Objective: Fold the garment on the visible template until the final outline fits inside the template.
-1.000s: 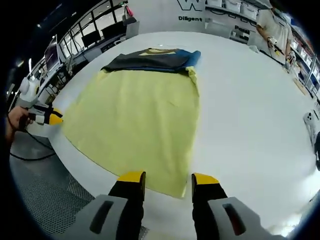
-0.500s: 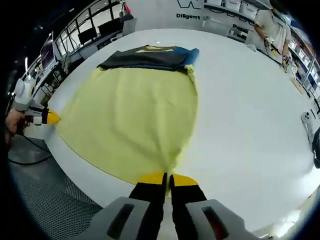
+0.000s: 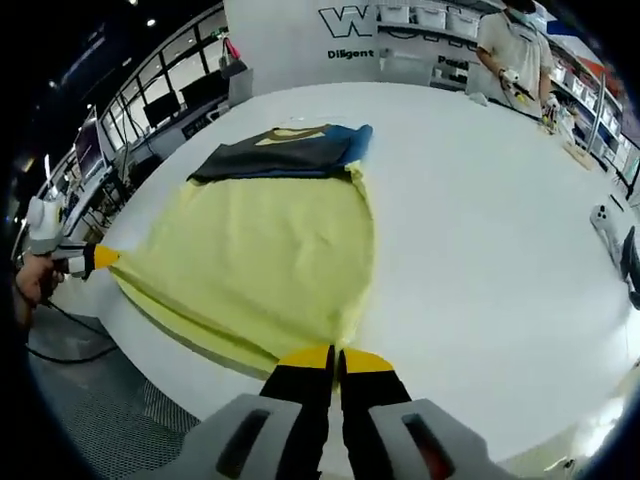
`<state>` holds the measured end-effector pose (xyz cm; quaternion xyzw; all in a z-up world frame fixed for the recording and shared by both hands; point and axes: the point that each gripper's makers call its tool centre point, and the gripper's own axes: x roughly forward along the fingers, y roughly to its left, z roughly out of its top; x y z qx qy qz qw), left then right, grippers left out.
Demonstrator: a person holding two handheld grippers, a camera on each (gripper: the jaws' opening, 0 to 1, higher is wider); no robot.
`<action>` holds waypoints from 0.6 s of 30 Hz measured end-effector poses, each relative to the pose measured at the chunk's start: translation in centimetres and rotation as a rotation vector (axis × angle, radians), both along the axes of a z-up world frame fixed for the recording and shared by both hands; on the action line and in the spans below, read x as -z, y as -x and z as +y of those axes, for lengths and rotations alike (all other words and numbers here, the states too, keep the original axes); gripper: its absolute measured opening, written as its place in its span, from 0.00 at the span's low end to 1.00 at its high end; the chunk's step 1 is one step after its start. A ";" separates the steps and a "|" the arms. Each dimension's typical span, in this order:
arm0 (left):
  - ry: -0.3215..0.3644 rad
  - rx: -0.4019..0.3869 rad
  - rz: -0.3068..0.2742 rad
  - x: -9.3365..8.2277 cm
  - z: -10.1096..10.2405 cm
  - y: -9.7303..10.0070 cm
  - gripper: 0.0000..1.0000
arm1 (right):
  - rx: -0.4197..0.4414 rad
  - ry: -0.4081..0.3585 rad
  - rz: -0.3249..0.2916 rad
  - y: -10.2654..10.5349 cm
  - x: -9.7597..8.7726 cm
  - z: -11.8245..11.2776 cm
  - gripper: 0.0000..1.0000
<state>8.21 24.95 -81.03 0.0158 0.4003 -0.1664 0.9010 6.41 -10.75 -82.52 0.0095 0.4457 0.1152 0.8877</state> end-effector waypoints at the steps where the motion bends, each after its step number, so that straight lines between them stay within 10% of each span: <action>1: 0.001 -0.001 -0.004 -0.1 0.0 -0.1 0.05 | 0.000 -0.002 -0.003 -0.1 -0.1 0.0 0.00; 18: 0.052 -0.022 -0.110 -2.9 0.3 -2.9 0.05 | 0.018 0.016 -0.121 -3.4 -3.4 -0.3 0.00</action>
